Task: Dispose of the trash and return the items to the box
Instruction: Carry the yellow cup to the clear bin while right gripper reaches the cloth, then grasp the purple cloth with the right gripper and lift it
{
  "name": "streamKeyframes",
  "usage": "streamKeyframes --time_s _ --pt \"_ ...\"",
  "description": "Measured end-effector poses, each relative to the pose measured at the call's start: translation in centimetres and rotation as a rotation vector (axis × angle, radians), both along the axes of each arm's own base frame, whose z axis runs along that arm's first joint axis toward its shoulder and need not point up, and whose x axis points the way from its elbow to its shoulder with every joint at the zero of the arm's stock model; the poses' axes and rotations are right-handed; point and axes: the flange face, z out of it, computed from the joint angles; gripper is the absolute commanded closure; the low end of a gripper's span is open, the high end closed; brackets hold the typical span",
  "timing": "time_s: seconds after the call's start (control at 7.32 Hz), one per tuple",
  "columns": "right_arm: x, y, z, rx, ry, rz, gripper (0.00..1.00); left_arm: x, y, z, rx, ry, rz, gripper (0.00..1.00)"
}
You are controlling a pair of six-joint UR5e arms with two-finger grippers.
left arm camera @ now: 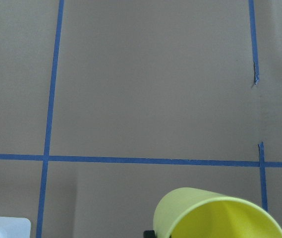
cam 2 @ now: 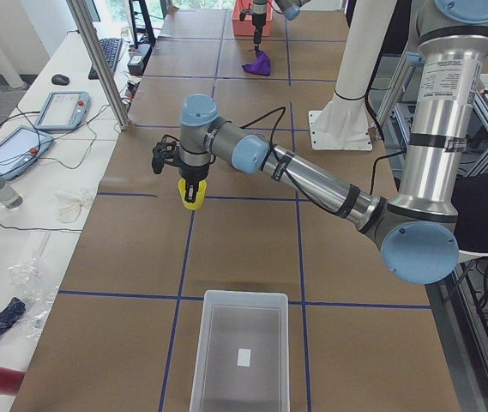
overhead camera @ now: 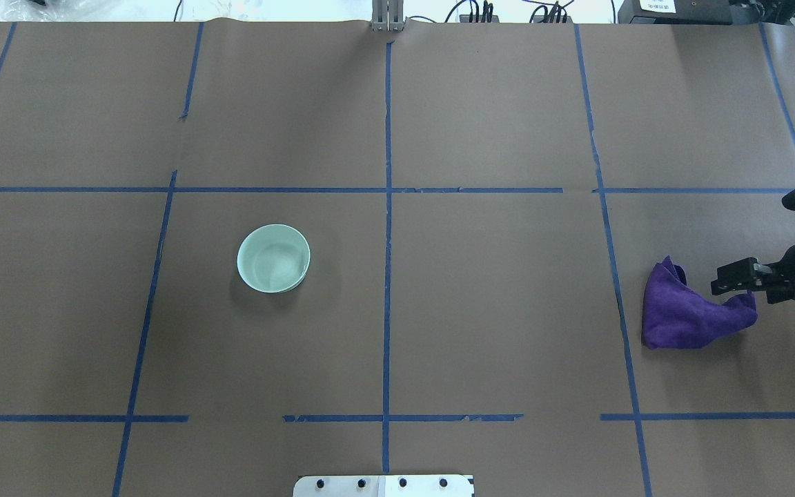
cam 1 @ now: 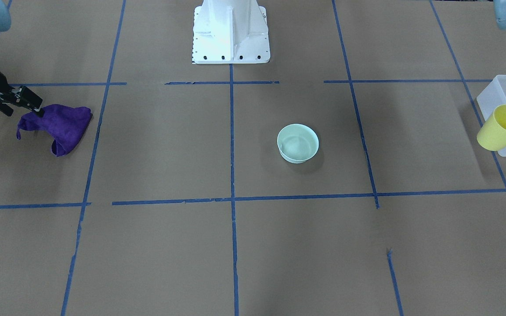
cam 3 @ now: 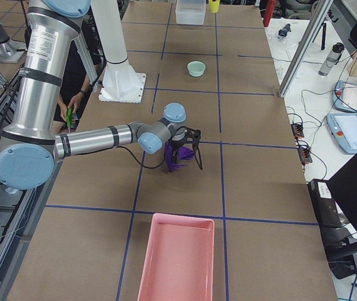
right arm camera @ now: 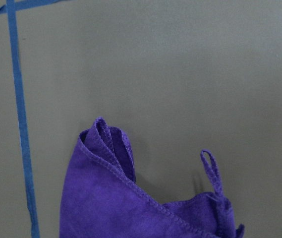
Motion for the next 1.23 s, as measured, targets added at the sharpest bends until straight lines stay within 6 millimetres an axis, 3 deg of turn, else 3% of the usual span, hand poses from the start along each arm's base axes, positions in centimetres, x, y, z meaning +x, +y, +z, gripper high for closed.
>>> streamKeyframes --time_s 0.41,0.55,0.82,1.23 --pt "-3.5 1.8 1.6 0.005 0.043 -0.072 0.0 -0.9 -0.9 0.0 0.011 -0.005 -0.007 1.0" --pt "-3.9 2.0 2.1 0.0 0.052 -0.081 0.17 -1.7 -1.3 0.4 0.021 -0.013 -0.004 1.0" --pt "-4.2 1.9 2.8 -0.011 0.063 -0.087 1.0 -3.7 -2.4 1.5 0.039 -0.034 0.002 1.0" --pt "-4.3 1.9 2.8 -0.016 0.061 -0.088 1.0 -6.3 -3.2 3.2 0.062 -0.09 0.0 1.0"
